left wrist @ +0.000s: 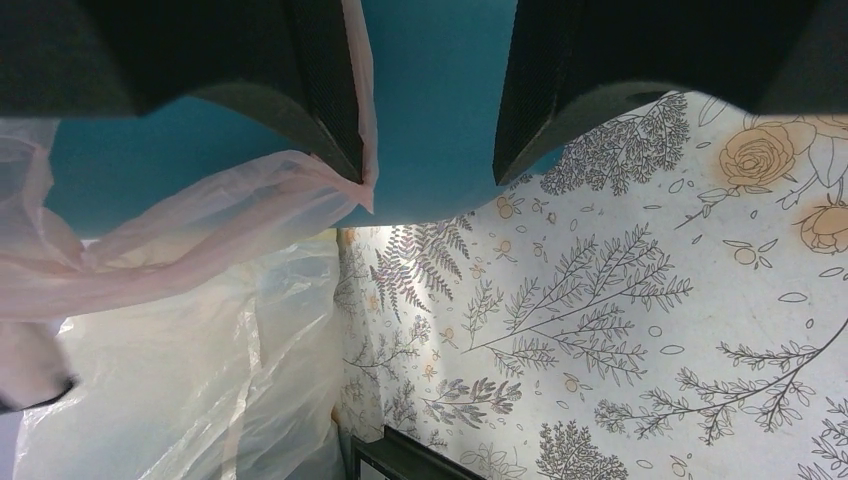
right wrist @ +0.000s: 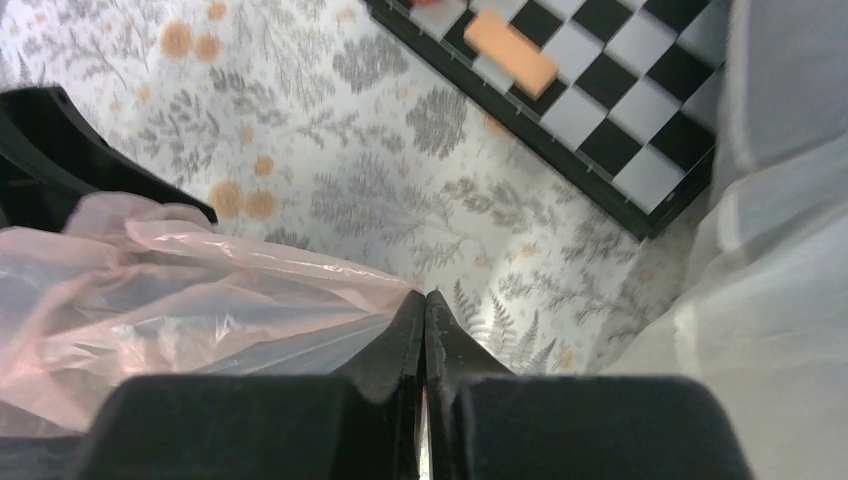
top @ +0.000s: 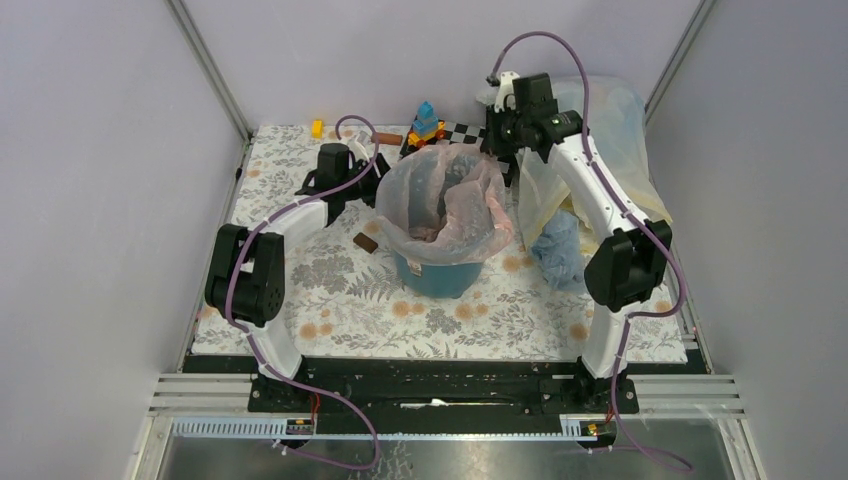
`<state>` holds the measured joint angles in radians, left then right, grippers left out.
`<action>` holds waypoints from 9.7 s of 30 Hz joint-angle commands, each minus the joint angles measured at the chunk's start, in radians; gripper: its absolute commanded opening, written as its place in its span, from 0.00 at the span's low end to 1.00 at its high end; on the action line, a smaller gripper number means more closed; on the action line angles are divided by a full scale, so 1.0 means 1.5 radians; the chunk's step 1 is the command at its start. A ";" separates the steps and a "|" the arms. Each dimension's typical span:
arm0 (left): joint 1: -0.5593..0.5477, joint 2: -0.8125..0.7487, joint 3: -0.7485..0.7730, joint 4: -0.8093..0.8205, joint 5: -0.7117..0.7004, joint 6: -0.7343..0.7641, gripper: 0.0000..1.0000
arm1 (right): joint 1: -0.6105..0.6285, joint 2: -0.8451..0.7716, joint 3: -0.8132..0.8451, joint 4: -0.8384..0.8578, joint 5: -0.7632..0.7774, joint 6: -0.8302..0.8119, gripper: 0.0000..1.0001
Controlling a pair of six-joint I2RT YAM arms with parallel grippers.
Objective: Put the trash bags into the trash bin
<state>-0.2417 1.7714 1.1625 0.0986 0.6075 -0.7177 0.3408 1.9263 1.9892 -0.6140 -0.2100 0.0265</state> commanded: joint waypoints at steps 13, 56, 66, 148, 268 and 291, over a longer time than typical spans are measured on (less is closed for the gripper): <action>-0.006 -0.018 -0.018 0.020 -0.030 0.014 0.43 | -0.032 -0.117 -0.001 -0.041 -0.022 0.070 0.57; -0.006 -0.040 -0.032 -0.013 -0.060 0.033 0.21 | 0.130 -0.415 -0.414 -0.061 0.286 0.104 0.03; -0.011 -0.045 -0.058 -0.005 -0.061 0.035 0.00 | 0.130 -0.466 -0.657 0.210 0.218 0.226 0.16; -0.014 -0.097 -0.217 0.083 -0.157 0.019 0.05 | 0.039 -0.498 -0.998 0.590 0.113 0.400 0.53; -0.030 -0.186 -0.178 0.013 -0.168 0.027 0.14 | 0.296 0.079 -0.396 -0.037 0.077 -0.062 0.00; -0.030 -0.178 -0.160 0.001 -0.167 0.033 0.10 | 0.296 -0.097 -0.321 -0.064 0.136 -0.023 0.26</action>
<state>-0.2832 1.5322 0.8715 0.0971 0.3717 -0.6865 0.7830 1.8519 1.4185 -0.6739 -0.0605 -0.0277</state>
